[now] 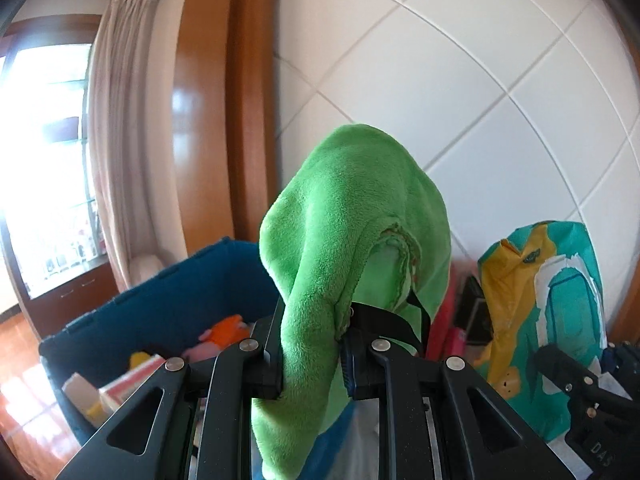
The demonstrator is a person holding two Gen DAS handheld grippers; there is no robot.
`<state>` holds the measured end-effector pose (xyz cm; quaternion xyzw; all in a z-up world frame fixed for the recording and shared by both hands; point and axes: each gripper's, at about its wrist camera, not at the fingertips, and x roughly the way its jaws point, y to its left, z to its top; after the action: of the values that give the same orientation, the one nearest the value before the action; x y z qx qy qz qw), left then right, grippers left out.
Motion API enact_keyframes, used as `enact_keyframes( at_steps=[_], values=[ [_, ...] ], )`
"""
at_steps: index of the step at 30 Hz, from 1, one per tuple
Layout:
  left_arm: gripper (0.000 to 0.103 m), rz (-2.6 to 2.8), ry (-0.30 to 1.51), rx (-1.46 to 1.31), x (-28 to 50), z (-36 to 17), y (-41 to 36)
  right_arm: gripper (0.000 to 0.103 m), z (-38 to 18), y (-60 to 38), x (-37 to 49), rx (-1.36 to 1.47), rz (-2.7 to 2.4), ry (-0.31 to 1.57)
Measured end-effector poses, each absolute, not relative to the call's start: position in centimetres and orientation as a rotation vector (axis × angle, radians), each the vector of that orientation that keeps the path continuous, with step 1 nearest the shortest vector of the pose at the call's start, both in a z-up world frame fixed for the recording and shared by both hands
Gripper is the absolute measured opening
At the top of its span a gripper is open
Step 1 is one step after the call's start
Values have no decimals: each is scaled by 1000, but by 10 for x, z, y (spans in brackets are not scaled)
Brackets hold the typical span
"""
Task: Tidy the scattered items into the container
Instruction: 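Carry the hat with the left gripper while the right carries the wipes to the crate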
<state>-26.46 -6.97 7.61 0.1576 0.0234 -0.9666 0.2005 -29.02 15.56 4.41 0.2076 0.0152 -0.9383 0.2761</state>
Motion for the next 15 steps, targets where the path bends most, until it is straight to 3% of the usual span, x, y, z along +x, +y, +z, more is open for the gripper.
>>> enact_keyframes(
  at_steps=[5,12,14,15],
  values=[
    [20,-2601,53,458,-260,81,-172,41,58,62,-288,513,-2465,30],
    [21,-2453,120,646,-245,39,-284,41,48,-48,-282,571,-2370,112],
    [24,-2441,129,688,-240,28,-295,41,40,-68,-283,617,-2347,145],
    [30,-2438,133,698,-236,24,-299,41,37,-75,-284,638,-2337,159]
  ],
)
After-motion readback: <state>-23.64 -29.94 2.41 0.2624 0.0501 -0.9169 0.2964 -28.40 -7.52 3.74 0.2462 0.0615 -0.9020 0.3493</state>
